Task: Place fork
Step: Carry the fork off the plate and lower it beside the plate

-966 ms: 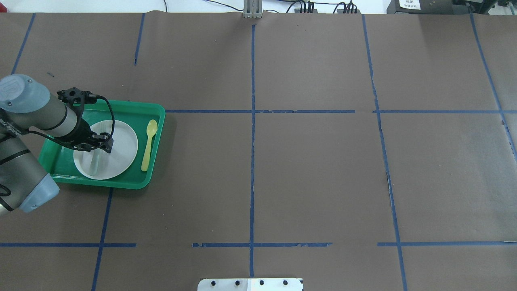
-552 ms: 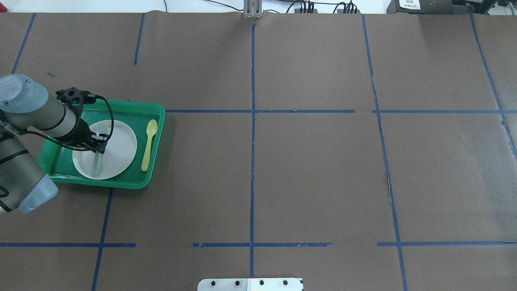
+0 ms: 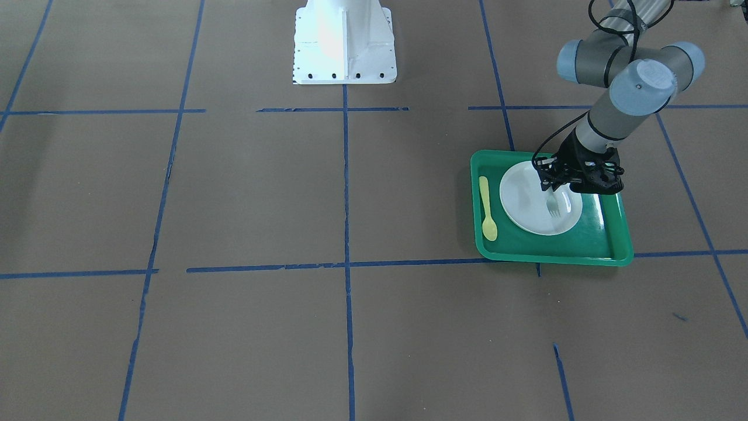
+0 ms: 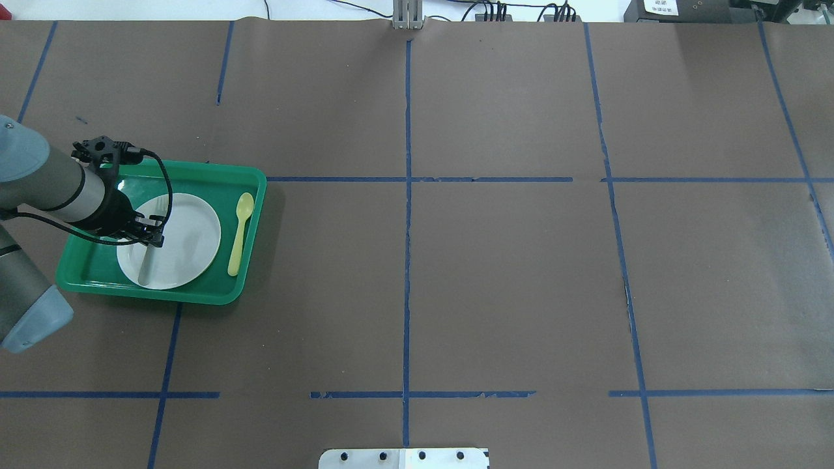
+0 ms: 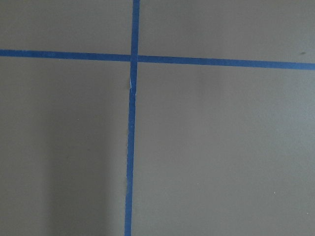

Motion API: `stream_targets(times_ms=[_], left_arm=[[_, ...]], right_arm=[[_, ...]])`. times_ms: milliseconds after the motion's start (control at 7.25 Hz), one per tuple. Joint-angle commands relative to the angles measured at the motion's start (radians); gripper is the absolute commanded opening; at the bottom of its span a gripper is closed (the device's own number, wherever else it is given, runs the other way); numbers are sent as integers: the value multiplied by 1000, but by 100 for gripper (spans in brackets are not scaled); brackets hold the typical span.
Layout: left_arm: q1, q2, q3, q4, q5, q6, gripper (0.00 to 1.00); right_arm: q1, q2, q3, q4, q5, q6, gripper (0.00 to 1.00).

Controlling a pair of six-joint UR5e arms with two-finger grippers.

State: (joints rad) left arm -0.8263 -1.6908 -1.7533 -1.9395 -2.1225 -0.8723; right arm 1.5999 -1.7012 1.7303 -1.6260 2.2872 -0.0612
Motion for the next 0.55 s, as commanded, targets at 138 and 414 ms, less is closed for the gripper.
stream_targets(times_ms=[138,414], left_arm=[[-78,14,67,-7,3,151,0],[-86,58,84,-45,3,176,0]], right_arm=[[0,0,-2,0,0,0,100],[0,0,0,0,0,0,100]])
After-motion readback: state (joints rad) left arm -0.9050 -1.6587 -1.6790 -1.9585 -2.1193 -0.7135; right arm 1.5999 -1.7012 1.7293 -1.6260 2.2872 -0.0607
